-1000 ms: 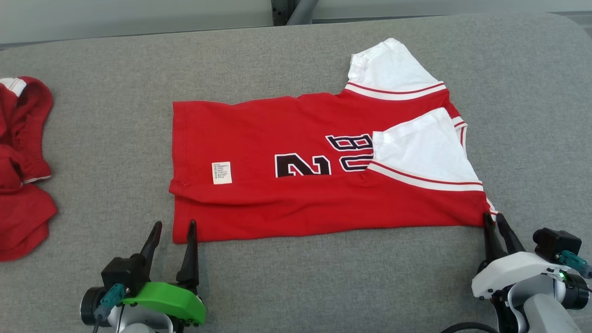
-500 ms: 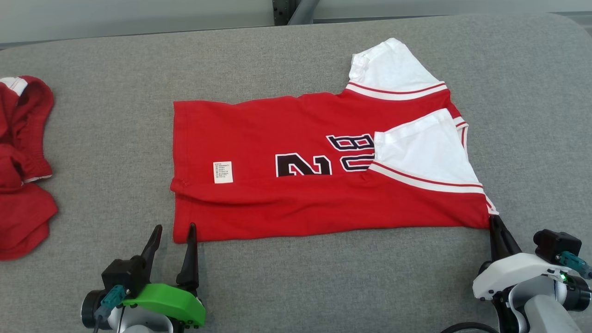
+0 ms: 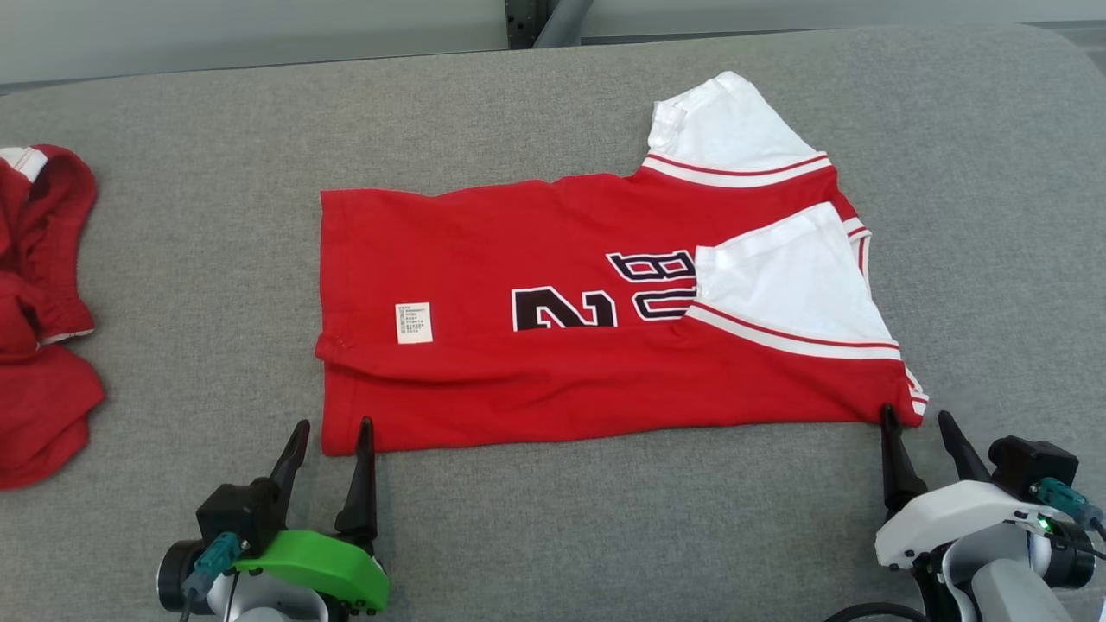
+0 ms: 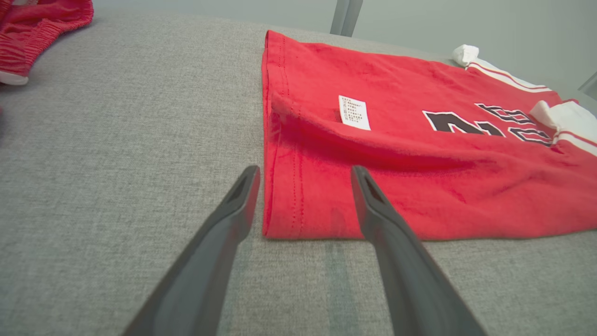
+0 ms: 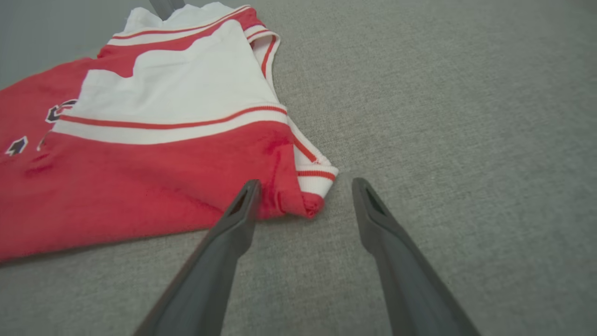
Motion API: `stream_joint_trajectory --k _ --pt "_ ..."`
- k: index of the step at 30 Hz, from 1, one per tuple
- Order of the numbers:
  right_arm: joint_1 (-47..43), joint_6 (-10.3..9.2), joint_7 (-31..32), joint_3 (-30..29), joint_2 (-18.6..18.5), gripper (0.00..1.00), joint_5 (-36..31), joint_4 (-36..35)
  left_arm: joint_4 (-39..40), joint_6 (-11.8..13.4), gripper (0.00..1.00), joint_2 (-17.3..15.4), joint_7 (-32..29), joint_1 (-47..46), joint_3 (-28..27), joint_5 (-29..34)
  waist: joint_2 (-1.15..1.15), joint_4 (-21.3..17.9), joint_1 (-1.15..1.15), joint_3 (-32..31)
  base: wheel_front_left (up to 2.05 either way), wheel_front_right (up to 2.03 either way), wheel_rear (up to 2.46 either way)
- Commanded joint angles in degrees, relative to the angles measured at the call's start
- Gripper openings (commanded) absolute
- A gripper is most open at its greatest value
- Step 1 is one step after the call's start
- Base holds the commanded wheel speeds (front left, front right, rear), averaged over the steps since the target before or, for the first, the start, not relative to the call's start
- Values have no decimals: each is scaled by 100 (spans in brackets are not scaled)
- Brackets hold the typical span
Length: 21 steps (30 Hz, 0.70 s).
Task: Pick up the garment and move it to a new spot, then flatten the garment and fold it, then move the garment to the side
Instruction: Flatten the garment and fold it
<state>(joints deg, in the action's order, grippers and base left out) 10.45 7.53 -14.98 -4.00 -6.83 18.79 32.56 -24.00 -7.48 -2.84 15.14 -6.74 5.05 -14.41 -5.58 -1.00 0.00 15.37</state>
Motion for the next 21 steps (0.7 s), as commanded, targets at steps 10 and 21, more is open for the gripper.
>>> stream_joint_trajectory --k 10,21 --pt "205 -8 -5 13 87 49 77 377 23 -4 100 -11 -1 -69 44 -33 0 82 0 95 0 0 0" --pt "160 -9 -6 -13 -34 0 -16 239 -43 -4 100 -11 -1 -26 76 -252 0 59 0 102 0 0 0"
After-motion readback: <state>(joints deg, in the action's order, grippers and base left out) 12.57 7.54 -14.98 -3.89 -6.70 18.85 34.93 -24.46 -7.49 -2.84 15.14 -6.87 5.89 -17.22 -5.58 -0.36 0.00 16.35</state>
